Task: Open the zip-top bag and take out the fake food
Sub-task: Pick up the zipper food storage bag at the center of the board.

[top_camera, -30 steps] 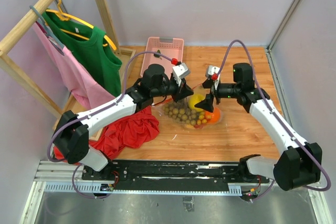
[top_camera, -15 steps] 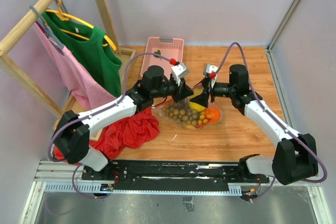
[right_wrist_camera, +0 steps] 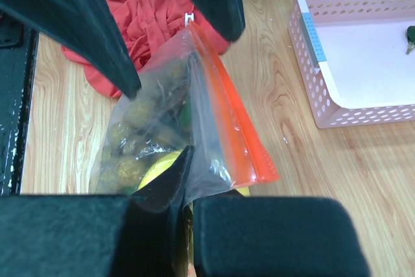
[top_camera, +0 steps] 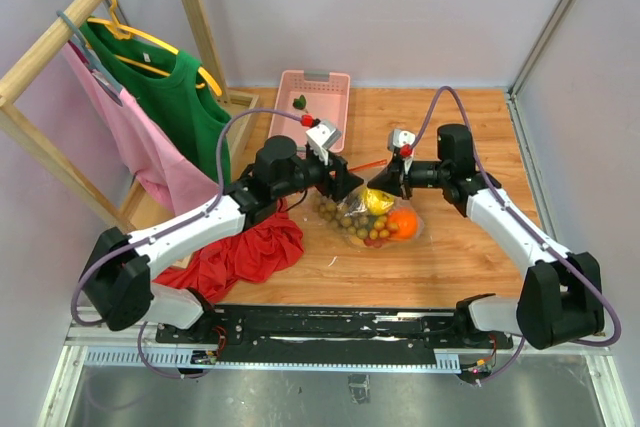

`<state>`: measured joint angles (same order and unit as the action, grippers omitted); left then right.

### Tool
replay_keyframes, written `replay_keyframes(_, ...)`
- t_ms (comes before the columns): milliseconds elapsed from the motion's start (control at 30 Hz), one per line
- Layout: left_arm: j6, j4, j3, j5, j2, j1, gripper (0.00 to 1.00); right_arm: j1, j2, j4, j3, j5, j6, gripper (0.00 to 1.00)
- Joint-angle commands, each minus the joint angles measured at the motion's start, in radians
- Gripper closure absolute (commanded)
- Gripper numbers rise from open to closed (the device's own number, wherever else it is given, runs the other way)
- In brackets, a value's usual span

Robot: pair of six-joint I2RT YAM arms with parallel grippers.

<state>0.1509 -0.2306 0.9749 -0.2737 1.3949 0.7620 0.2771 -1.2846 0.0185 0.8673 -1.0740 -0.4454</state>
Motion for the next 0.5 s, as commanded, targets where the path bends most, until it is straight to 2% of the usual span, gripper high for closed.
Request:
replay_keyframes(0,-0.027,-0.051,-0.065,0.069,-0.105,0.007,0.3,-0.032,0.005,0.163,0.067,-0.086,-0.152,0.99)
replay_keyframes(67,-0.048,-0.051,-0.107,0.089,-0.152,0.005,0.28,-0.042,-0.014,0.227,0.092,-0.122,-0.209,0.99)
replay_keyframes(200,-0.067,-0.06,-0.202,0.152,-0.277,0.004,0.17,-0.05,-0.061,0.36,0.151,-0.169,-0.332,0.99)
replay_keyframes(333,-0.086,-0.112,-0.318,0.153,-0.377,-0.004,0.08,-0.051,-0.099,0.46,0.214,-0.181,-0.411,0.99)
replay_keyframes(467,-0.093,-0.131,-0.402,0.128,-0.416,-0.019,0.06,-0.052,-0.104,0.504,0.232,-0.185,-0.457,0.99)
